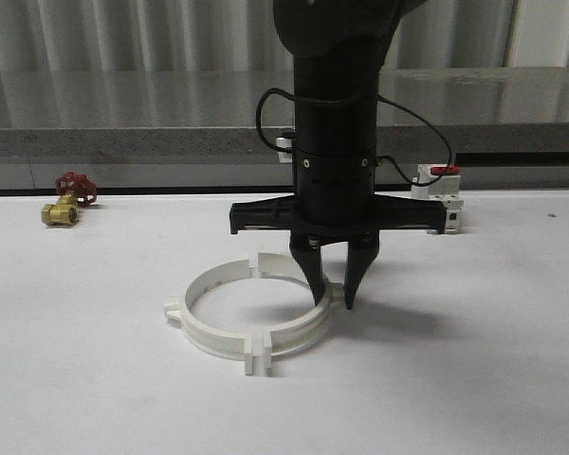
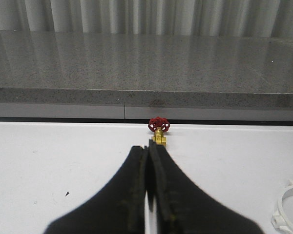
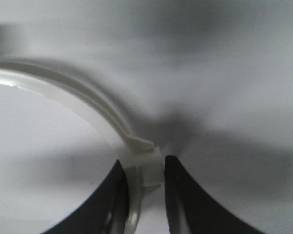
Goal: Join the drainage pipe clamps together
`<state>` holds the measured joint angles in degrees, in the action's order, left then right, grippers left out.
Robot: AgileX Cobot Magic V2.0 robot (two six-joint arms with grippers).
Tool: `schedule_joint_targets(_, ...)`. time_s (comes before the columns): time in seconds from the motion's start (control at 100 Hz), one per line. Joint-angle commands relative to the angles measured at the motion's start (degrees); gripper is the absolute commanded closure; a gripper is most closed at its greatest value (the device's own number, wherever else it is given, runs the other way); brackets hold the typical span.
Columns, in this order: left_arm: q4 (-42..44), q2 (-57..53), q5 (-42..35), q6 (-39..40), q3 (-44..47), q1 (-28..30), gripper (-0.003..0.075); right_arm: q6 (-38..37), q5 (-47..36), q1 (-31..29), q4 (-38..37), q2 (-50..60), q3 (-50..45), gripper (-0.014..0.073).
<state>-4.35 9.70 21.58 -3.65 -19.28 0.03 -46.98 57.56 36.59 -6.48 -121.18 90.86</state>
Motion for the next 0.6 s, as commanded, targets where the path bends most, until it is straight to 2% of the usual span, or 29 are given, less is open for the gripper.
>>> schedule_joint_targets(0.0, -0.53, 0.5, -4.68, 0.03, -1.62, 0.13, 0.0741, 0.1, -0.05, 0.24, -1.03, 3.04, 1.74, 0.0461)
schedule_joint_targets(0.13, -0.53, 0.5, -4.68, 0.03, -1.62, 0.13, 0.0741, 0.1, -0.3, 0.25, -1.03, 3.04, 1.74, 0.0428)
schedule_joint_targets(0.28, -0.53, 0.5, -4.68, 0.03, -1.62, 0.13, 0.0741, 0.1, -1.59, 0.25, -1.03, 3.04, 1.74, 0.0251)
schedule_joint_targets(0.35, -0.53, 0.5, -4.68, 0.03, -1.62, 0.13, 0.0741, 0.1, -2.27, 0.3, -1.03, 3.04, 1.74, 0.0196)
schedule_joint_targets(0.59, -0.53, 0.5, -4.68, 0.03, -1.62, 0.13, 0.0741, 2.34, -3.42, 0.47, -1.08, 4.51, 1.74, 0.0179)
